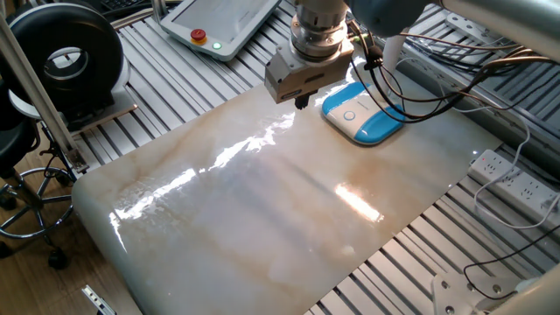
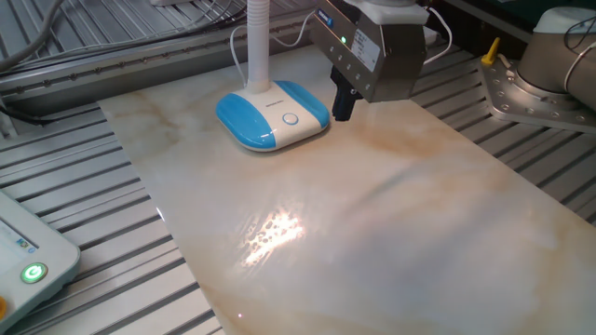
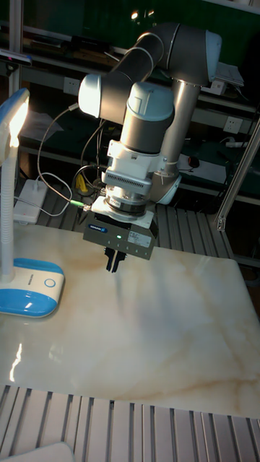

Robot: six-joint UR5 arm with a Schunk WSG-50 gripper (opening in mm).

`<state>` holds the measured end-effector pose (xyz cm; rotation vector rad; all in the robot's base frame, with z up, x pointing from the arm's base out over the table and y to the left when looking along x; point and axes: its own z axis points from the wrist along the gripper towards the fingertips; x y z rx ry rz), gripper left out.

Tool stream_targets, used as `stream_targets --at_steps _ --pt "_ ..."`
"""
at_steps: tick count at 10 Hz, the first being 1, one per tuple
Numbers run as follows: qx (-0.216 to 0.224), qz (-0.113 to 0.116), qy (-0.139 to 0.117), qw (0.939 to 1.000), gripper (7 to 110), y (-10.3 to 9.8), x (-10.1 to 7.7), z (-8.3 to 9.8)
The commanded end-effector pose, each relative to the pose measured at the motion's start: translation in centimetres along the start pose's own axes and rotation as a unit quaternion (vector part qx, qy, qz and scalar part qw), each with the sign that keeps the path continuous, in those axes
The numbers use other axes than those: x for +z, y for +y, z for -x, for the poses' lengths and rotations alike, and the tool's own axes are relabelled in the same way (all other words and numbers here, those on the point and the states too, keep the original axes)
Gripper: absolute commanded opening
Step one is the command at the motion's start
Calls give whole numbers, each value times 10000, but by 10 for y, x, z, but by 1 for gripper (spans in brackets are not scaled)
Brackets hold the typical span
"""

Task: Turn on the desk lamp by pressing the button

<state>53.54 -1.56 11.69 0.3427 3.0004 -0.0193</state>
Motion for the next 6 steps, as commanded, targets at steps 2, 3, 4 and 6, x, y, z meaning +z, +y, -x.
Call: stream_targets --at_steps 2,3,4,6 --pt "-12 57 20 10000 7 1 2 3" --pt "-24 76 40 10000 7 -1 4 2" --pt "-45 99 45 9999 7 -2 6 2" --pt "-75 99 45 9999 7 -2 6 2"
